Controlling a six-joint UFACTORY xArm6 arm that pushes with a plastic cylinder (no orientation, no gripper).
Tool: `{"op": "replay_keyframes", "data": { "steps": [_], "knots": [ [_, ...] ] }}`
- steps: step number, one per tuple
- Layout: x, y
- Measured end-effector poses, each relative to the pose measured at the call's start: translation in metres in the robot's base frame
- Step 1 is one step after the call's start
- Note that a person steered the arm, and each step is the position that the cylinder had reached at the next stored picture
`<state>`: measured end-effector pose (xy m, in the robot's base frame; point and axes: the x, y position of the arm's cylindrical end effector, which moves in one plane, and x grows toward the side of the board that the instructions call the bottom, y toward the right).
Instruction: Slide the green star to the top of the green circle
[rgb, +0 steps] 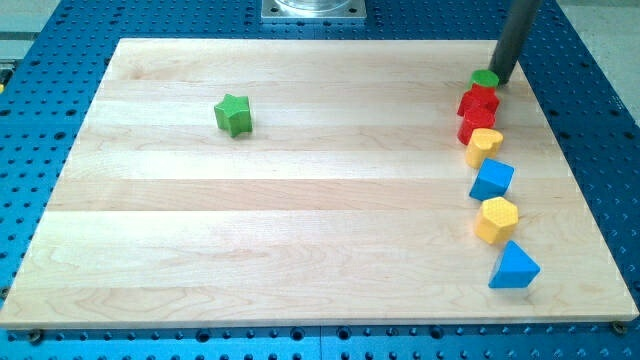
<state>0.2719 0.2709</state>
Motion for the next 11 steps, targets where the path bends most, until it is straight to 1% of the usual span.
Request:
{"op": "replay_keyframes", "data": {
  "steps": [1,2,3,4,5,6,7,8,9,10,11],
  "knots": [
    [-0.035,-0.06],
    [-0.039,-0.17],
    [-0.029,-0.193],
    [-0.015,-0.312],
    [0.015,-0.368],
    [0.069,-0.385],
    [0.113,-0.349],
    [0.114,-0.362],
    [0.111,-0.407],
    [0.133,-0.451],
    [0.17,-0.424]
  ]
}}
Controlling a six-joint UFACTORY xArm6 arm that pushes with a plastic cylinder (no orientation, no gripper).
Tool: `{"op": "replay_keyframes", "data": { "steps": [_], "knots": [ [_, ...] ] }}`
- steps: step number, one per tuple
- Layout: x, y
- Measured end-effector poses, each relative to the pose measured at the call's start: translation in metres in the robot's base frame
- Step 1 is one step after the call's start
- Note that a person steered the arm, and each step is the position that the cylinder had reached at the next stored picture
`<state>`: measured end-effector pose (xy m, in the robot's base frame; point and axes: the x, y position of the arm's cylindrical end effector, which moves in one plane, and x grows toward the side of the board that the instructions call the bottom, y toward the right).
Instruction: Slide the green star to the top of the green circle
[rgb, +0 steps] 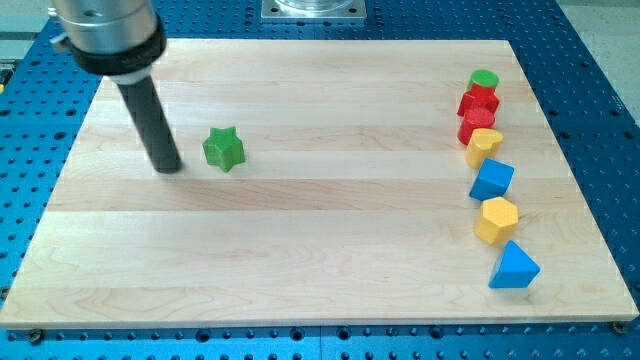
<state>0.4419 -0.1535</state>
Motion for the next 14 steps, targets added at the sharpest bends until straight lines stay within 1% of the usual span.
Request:
{"op": "replay_keyframes", "data": {
  "steps": [1,2,3,4,5,6,7,8,9,10,12,13,14],
  "knots": [
    [-0.02,0.1],
    [-0.099,0.174],
    [-0.1,0.171],
    [-0.071,0.118],
    [-0.109,0.049],
    [-0.129,0.101],
    [-0.113,0.177],
    [-0.107,0.14],
    [-0.056,0.083],
    [-0.041,0.154],
    [-0.125,0.229],
    [-0.143,0.225],
    [-0.158,0.177]
  ]
}}
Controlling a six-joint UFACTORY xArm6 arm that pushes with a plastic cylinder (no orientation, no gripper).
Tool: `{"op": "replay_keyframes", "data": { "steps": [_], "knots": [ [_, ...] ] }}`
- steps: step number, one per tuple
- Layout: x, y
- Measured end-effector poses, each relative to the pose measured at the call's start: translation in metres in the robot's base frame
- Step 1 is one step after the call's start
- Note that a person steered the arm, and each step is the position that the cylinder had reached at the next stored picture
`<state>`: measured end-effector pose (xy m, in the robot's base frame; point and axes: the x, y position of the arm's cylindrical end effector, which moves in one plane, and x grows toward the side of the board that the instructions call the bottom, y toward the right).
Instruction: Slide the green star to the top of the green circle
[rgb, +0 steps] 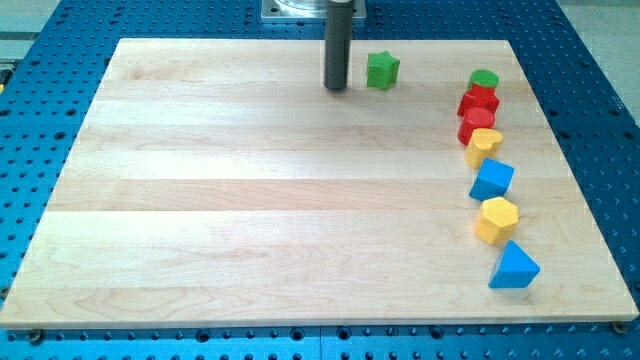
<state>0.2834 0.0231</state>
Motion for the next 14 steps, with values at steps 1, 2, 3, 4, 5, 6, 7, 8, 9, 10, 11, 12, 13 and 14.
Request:
{"op": "replay_keyframes", "data": {
  "steps": [1,2,3,4,5,6,7,8,9,10,11,12,13,14],
  "knots": [
    [0.001,0.064],
    [0.001,0.109],
    [-0.028,0.024],
    [-0.034,0.056],
    [-0.033,0.12],
    [-0.033,0.164],
    [-0.033,0.191],
    [-0.068,0.188],
    [-0.089,0.243],
    [-0.066,0.287],
    [-0.053,0.271],
    [-0.038,0.237],
    [-0.038,0.235],
    [-0.038,0.219]
  ]
}}
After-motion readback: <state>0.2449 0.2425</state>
